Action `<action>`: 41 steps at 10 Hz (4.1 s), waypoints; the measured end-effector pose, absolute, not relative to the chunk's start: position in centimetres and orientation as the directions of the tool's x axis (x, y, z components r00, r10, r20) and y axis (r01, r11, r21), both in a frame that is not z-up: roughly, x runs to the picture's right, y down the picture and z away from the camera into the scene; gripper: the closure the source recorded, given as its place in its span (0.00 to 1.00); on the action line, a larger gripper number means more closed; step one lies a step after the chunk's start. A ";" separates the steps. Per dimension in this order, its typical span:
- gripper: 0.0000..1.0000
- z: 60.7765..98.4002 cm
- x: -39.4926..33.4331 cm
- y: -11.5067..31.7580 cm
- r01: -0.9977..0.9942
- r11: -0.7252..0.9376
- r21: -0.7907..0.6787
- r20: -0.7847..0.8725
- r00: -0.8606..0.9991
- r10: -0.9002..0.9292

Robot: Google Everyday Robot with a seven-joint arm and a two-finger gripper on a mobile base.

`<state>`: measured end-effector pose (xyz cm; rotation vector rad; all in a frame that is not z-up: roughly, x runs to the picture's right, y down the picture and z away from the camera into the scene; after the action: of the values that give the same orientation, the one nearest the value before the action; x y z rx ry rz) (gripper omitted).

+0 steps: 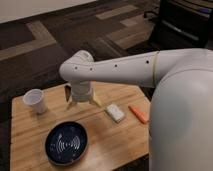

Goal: Place the white sponge in the ceramic cup

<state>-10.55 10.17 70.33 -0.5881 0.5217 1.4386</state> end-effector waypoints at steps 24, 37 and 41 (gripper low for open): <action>0.20 70.3 -10.5 10.2 -0.997 0.040 -0.059 -0.654 0.069 0.753; 0.20 70.3 -4.3 10.0 -0.985 0.156 -0.074 -0.645 0.167 0.746; 0.20 70.7 0.5 11.5 -0.833 0.459 -0.308 -0.593 0.546 0.592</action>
<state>0.48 11.47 70.68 -0.6216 0.4373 0.9121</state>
